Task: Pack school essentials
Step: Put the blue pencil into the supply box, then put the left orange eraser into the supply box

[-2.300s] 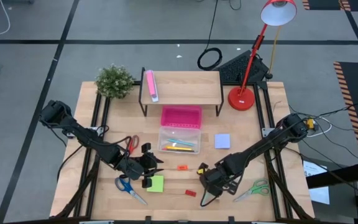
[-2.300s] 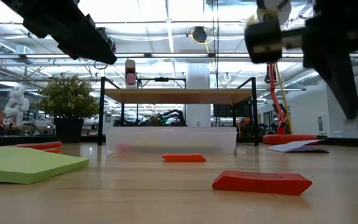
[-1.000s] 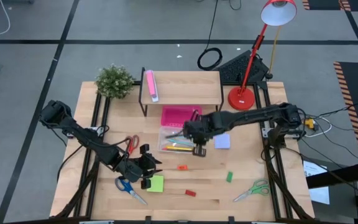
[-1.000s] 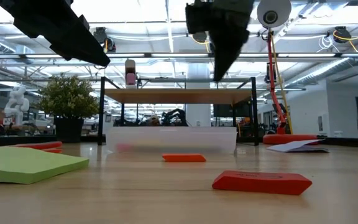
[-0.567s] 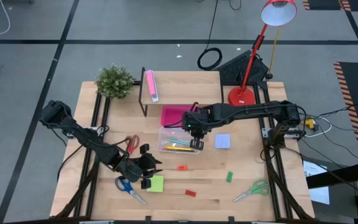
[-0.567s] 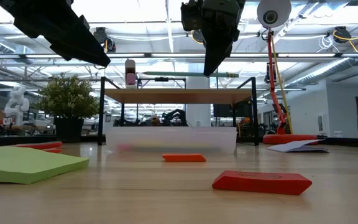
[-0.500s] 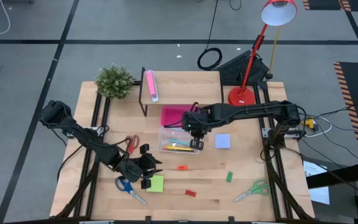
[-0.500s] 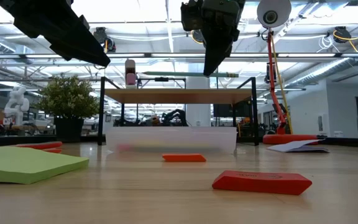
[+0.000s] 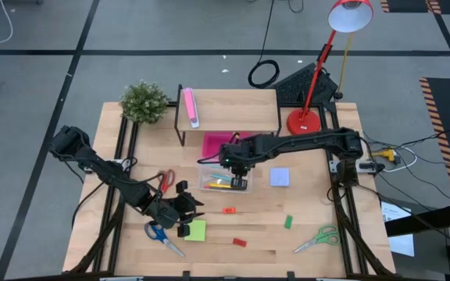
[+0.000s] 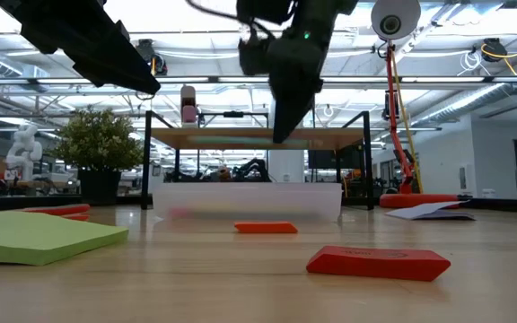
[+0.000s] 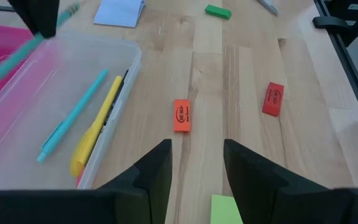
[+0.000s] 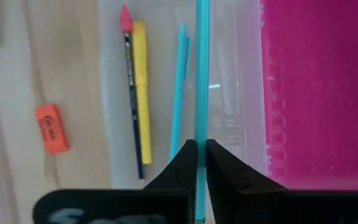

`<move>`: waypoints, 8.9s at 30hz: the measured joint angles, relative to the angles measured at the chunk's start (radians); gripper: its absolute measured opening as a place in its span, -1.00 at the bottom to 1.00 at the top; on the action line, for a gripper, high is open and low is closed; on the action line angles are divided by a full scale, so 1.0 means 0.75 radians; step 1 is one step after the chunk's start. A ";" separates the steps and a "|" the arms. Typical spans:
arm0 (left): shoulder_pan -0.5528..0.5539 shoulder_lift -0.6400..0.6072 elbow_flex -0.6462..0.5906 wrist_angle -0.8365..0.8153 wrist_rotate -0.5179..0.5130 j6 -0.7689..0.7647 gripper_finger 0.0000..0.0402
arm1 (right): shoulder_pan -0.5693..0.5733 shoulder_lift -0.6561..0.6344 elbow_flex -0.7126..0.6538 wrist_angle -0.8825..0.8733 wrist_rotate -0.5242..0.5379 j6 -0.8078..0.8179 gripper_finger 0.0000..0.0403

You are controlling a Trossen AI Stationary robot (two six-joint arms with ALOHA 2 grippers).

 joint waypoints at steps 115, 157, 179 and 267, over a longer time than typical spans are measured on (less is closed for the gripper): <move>-0.090 0.085 0.001 -0.686 0.018 -0.719 0.14 | 0.697 -0.995 -1.197 1.053 0.601 0.016 -0.36; -0.052 0.087 0.001 -0.807 0.087 -0.844 0.24 | 0.696 -1.013 -1.197 0.945 0.611 -0.133 -0.36; -0.039 0.083 -0.335 -0.334 0.006 -0.778 0.09 | 0.696 -1.013 -1.197 0.945 0.611 -0.133 -0.36; 0.750 0.048 -0.109 0.079 0.452 0.694 -0.59 | 0.660 -1.013 -1.196 0.950 0.610 -0.134 -0.36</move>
